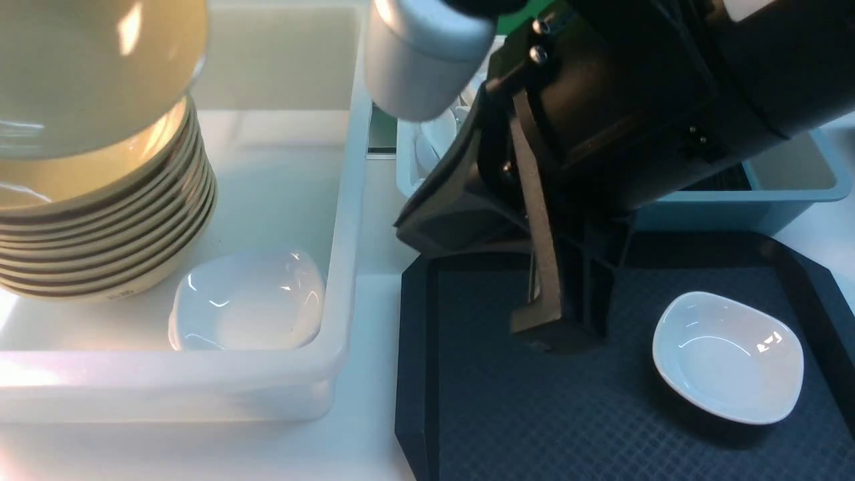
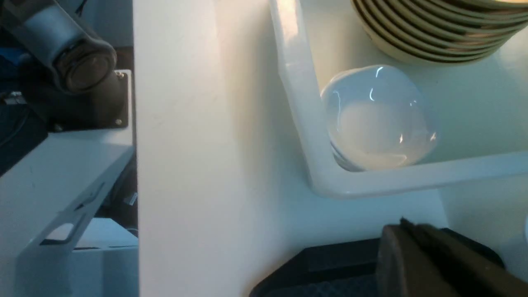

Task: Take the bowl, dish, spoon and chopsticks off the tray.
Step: Use the left arm to put the noodle bowl into the large storage box on the left, then use the left arm to grab the plate

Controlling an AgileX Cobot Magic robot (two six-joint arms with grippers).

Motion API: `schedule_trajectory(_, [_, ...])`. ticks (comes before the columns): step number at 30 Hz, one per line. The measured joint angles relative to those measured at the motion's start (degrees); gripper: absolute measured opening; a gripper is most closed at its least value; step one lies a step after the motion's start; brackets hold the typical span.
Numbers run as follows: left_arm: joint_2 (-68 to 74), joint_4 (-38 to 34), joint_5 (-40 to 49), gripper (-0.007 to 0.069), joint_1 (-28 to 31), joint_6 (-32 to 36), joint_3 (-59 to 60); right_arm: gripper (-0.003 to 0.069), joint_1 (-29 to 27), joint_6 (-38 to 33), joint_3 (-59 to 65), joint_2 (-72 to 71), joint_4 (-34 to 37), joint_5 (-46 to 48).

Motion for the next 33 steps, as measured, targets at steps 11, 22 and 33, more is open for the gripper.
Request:
schedule_trajectory(11, [10.87,13.67,-4.68,0.0130,-3.63,-4.24,0.13,0.0034,0.00,0.16,-0.05,0.11,-6.25,1.35])
schedule_trajectory(22, [10.33,29.70,-1.18,0.0546,-8.31,-12.03,-1.07,0.0038,0.00,1.35,-0.05,0.11,-12.01,1.59])
schedule_trajectory(33, [-5.80,29.37,1.73,0.0569,-28.28,-15.80,-6.52,0.0042,0.00,15.38,-0.05,0.11,-27.68,2.61])
